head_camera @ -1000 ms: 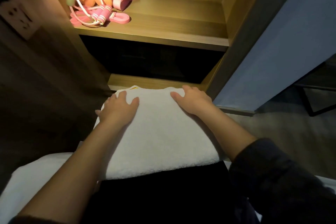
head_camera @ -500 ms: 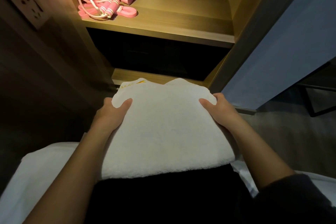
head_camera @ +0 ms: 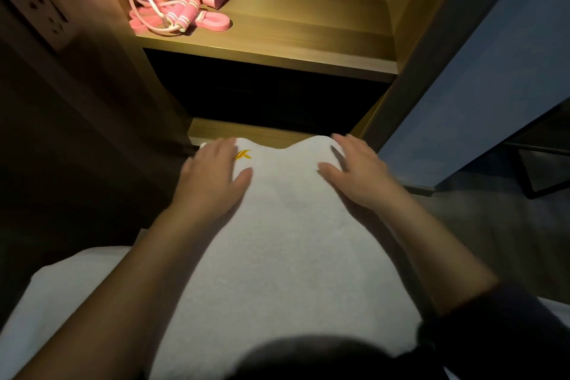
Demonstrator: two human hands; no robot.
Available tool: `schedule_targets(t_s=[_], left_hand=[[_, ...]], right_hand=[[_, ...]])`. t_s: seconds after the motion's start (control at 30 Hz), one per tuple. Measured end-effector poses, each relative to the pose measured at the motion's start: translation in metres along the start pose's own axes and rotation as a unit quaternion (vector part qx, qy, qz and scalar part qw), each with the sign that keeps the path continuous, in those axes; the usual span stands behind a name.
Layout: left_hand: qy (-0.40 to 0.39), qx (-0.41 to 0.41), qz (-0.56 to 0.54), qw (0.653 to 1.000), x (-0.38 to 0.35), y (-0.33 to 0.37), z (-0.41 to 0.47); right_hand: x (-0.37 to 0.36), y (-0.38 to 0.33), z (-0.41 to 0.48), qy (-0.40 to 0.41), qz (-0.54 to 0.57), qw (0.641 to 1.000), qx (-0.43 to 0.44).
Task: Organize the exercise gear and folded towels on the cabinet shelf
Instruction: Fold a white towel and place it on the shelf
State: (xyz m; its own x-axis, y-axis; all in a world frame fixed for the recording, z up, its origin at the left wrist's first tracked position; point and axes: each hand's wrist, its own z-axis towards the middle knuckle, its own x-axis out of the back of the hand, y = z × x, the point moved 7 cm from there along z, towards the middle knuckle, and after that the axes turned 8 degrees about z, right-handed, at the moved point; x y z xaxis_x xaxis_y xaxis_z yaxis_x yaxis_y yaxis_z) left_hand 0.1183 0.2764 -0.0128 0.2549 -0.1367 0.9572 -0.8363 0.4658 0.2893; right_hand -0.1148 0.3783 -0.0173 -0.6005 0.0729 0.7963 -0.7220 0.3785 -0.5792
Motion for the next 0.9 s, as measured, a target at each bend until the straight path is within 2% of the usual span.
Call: schedule_targets(t_s=[0.1, 0.17, 0.23, 0.47, 0.6, 0.73, 0.8, 0.9], left_hand=[[-0.099, -0.035, 0.062, 0.993, -0.030, 0.021, 0.043], [-0.173, -0.009, 0.069, 0.982, -0.046, 0.016, 0.061], [-0.202, 0.025, 0.042, 0.978, -0.054, 0.006, 0.071], [-0.102, 0.020, 0.020, 0.994, -0.050, 0.001, 0.069], [-0.127, 0.007, 0.024, 0.992, -0.053, 0.005, 0.065], [-0.100, -0.008, 0.040, 0.994, -0.046, 0.014, 0.065], [-0.096, -0.053, 0.037, 0.993, -0.045, 0.026, 0.056], [-0.119, -0.109, 0.065, 0.985, -0.050, 0.032, 0.030]], right_hand=[[-0.033, -0.029, 0.044, -0.056, -0.106, 0.991, 0.056], [-0.047, -0.028, 0.065, -0.105, -0.134, 0.985, 0.040], [-0.050, -0.019, 0.078, -0.125, -0.136, 0.983, 0.014], [-0.053, -0.007, 0.084, -0.041, -0.092, 0.995, 0.014], [-0.055, 0.000, 0.081, -0.037, -0.093, 0.995, -0.001], [-0.048, -0.006, 0.081, -0.017, -0.118, 0.993, 0.000], [-0.050, -0.012, 0.075, -0.039, -0.120, 0.992, 0.024], [-0.063, -0.018, 0.046, -0.116, -0.147, 0.979, 0.075]])
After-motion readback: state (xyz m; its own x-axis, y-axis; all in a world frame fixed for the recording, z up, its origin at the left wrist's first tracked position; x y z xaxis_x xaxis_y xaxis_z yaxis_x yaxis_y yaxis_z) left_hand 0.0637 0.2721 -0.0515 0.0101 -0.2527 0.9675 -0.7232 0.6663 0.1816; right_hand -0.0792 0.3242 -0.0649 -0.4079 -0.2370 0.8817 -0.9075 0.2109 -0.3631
